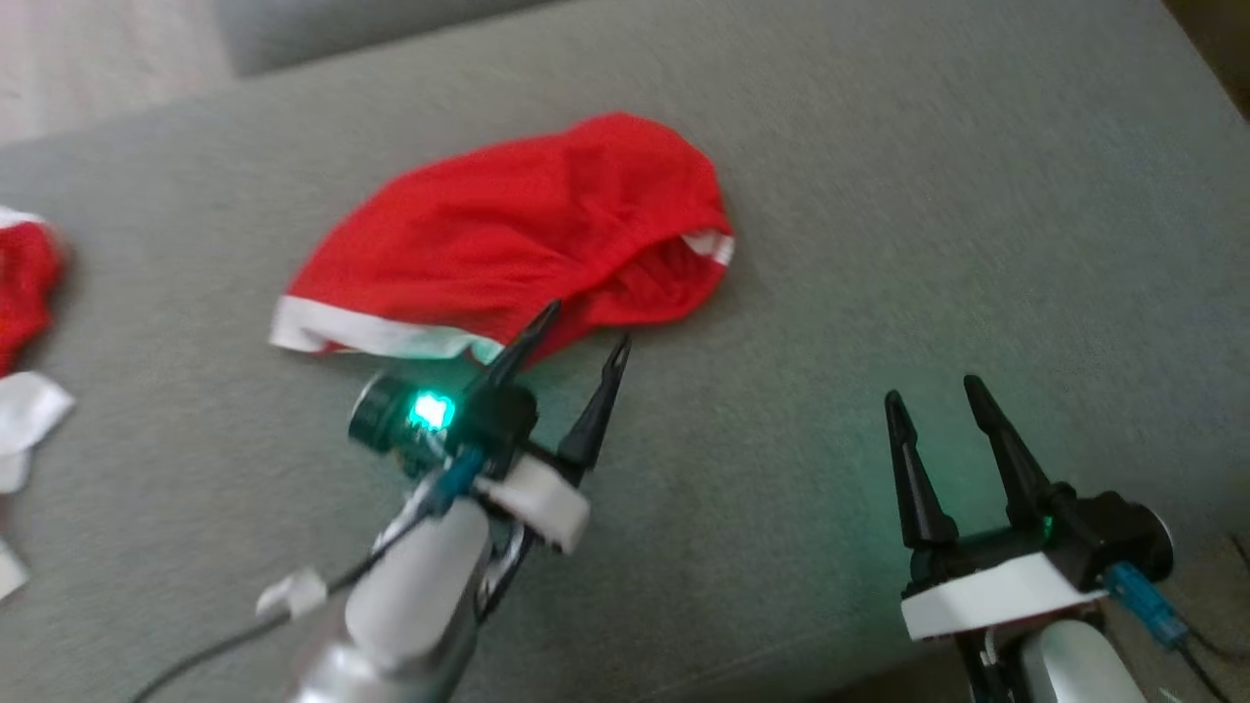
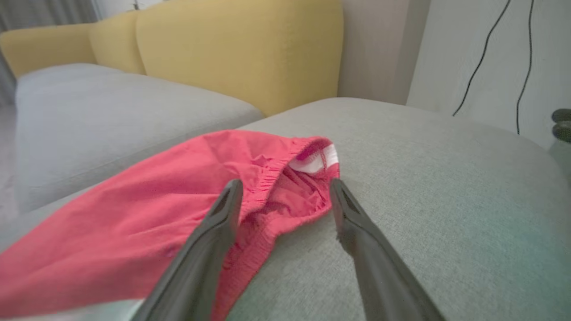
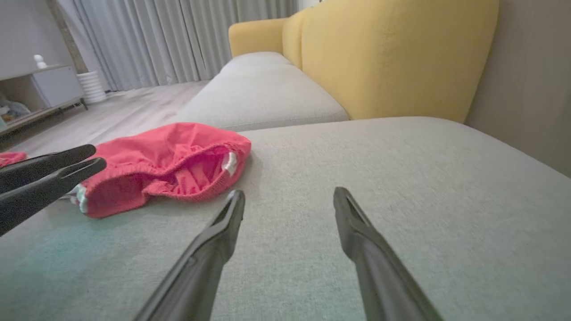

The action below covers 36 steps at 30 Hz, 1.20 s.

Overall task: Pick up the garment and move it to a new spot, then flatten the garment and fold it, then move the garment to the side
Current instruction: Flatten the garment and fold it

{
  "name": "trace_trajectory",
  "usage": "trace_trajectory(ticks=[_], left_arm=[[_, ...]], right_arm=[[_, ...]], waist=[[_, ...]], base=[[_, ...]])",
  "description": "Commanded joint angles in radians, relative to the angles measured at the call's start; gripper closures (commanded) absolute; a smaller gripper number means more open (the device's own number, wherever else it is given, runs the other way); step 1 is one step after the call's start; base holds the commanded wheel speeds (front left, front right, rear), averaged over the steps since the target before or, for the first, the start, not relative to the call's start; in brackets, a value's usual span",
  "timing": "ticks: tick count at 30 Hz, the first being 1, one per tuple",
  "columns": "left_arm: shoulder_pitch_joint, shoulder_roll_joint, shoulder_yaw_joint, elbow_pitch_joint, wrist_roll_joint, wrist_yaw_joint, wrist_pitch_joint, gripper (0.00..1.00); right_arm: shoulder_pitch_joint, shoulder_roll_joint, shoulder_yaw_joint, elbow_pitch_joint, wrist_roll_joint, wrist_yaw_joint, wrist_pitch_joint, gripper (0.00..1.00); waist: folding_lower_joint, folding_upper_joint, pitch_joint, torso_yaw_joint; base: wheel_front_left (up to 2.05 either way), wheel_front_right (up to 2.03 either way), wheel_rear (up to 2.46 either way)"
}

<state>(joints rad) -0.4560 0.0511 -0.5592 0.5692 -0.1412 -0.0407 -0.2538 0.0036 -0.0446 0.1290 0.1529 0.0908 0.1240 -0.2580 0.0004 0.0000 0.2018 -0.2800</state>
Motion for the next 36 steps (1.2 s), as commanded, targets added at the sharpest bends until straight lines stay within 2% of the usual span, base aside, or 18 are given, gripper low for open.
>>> trace_trajectory(ticks=[1, 6, 11, 18, 22, 27, 33, 36], left_arm=[[-0.077, -0.001, -0.002, 0.02, -0.021, -0.006, -0.008, 0.0], [-0.247, -0.001, -0.093, 0.142, -0.111, -0.024, 0.006, 0.0], [-0.376, -0.001, -0.2, 0.197, -0.215, -0.017, 0.02, 0.0], [-0.437, -0.001, -0.343, 0.21, -0.378, -0.005, 0.046, 0.0], [-0.449, -0.001, -0.405, 0.203, -0.422, 0.005, 0.056, 0.0], [-0.49, -0.001, -0.473, 0.22, -0.459, 0.061, 0.065, 0.0], [-0.507, -0.001, -0.548, 0.205, -0.512, 0.068, 0.07, 0.0], [-0.522, -0.001, -0.592, 0.203, -0.517, 0.1, 0.075, 0.0]], right_arm=[[-0.04, -0.006, 0.029, -0.037, 0.014, 0.007, -0.004, 0.0], [-0.077, -0.006, 0.033, -0.045, 0.03, 0.007, -0.004, 0.0], [-0.1, -0.006, 0.045, -0.045, 0.04, 0.007, -0.004, 0.0], [-0.113, -0.006, 0.052, -0.041, 0.056, 0.007, -0.004, 0.0], [-0.109, -0.006, 0.055, -0.041, 0.06, 0.007, -0.004, 0.0], [-0.107, -0.006, 0.064, -0.039, 0.073, 0.007, -0.004, 0.0], [-0.1, -0.006, 0.06, -0.041, 0.087, 0.007, -0.004, 0.0], [-0.096, -0.006, 0.056, -0.039, 0.092, 0.007, -0.004, 0.0]], waist=[[-0.0004, 0.0, 0.1, -0.085], [-0.0004, 0.0, 0.188, -0.119], [-0.0004, 0.0, 0.244, -0.142], [-0.0004, 0.0, 0.253, -0.173], [-0.0004, 0.0, 0.249, -0.181], [-0.0004, 0.0, 0.244, -0.198], [-0.0004, 0.0, 0.242, -0.209], [-0.0004, 0.0, 0.238, -0.209]], base=[[0.0, 0.0, 0.0], [0.0, 0.0, 0.0], [0.0, 0.0, 0.0], [0.0, 0.0, 0.0], [0.0, 0.0, 0.0], [0.0, 0.0, 0.0], [0.0, 0.0, 0.0], [0.0, 0.0, 0.0]])
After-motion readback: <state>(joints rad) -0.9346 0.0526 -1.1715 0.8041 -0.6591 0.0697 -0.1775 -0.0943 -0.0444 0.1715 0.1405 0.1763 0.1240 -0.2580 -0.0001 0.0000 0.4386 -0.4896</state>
